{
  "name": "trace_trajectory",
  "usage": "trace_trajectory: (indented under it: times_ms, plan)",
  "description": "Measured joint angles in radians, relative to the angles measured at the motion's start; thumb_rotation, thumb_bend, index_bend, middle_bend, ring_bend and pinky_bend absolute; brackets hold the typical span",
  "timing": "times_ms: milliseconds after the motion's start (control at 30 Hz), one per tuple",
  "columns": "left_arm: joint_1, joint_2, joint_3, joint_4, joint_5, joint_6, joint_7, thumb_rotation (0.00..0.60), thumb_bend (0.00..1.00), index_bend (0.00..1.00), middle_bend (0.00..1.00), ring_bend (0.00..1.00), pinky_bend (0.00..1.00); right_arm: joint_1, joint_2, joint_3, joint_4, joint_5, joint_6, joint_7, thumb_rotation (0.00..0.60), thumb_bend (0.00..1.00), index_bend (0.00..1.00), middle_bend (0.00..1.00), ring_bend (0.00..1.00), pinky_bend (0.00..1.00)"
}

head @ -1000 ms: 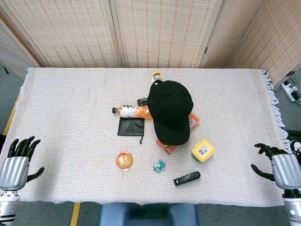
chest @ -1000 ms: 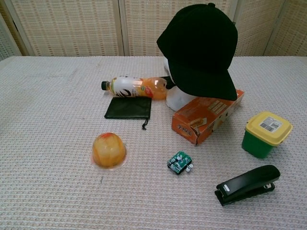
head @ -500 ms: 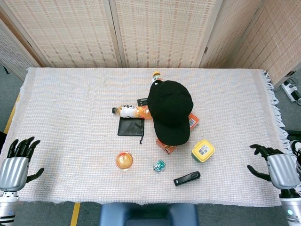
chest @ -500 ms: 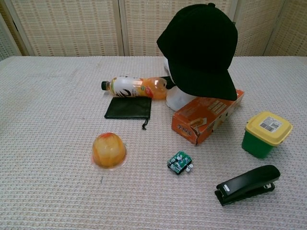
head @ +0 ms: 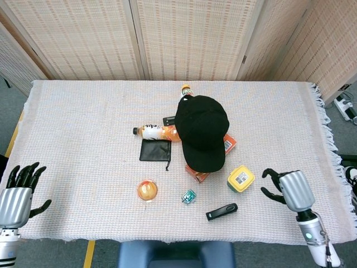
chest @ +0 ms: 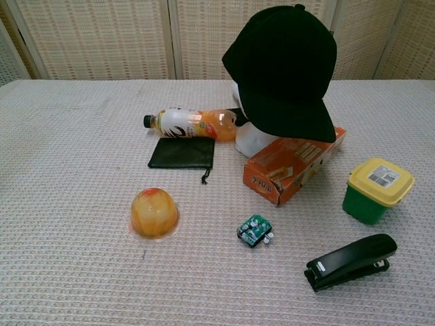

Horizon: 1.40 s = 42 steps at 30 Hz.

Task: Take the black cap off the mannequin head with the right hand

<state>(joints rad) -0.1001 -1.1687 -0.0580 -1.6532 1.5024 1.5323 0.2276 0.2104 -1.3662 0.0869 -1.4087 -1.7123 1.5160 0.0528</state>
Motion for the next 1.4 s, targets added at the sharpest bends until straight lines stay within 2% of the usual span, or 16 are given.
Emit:
trace_trajectory:
  times_ms: [100, 433, 767, 1200, 1267, 1400]
  plan:
    - [0.003, 0.003, 0.0, 0.002, -0.002, 0.002, -0.005, 0.6, 0.2, 0.19, 0.14, 0.14, 0.09, 0.033, -0.058, 0.013, 0.02, 0.003, -0.022, 0.0, 0.6, 0.0, 0.5, 0.96, 0.99, 1.0]
    - [0.003, 0.001, 0.0, 0.014, -0.005, -0.004, -0.017, 0.6, 0.2, 0.19, 0.14, 0.14, 0.09, 0.12, -0.26, 0.058, 0.142, 0.042, -0.066, -0.003, 0.6, 0.0, 0.48, 0.97, 0.99, 1.0]
    - [-0.004, 0.001, -0.005, 0.027, -0.012, -0.017, -0.035, 0.6, 0.2, 0.19, 0.14, 0.14, 0.09, 0.199, -0.449, 0.104, 0.35, 0.088, -0.072, 0.047, 0.6, 0.0, 0.48, 0.97, 0.99, 1.0]
    - [-0.011, 0.012, -0.007, 0.036, -0.016, -0.033, -0.075, 0.6, 0.2, 0.19, 0.14, 0.14, 0.09, 0.279, -0.621, 0.132, 0.612, 0.115, -0.036, 0.16, 0.6, 0.0, 0.47, 0.97, 0.99, 1.0]
    - [-0.011, 0.012, -0.007, 0.037, -0.016, -0.033, -0.079, 0.6, 0.2, 0.19, 0.14, 0.14, 0.09, 0.285, -0.632, 0.134, 0.632, 0.118, -0.03, 0.172, 0.6, 0.05, 0.47, 0.97, 1.0, 1.0]
    - [-0.011, 0.017, -0.006, 0.04, -0.015, -0.036, -0.101, 0.6, 0.2, 0.19, 0.14, 0.14, 0.09, 0.294, -0.649, 0.137, 0.679, 0.122, -0.003, 0.209, 0.6, 0.32, 0.49, 0.97, 0.99, 1.0]
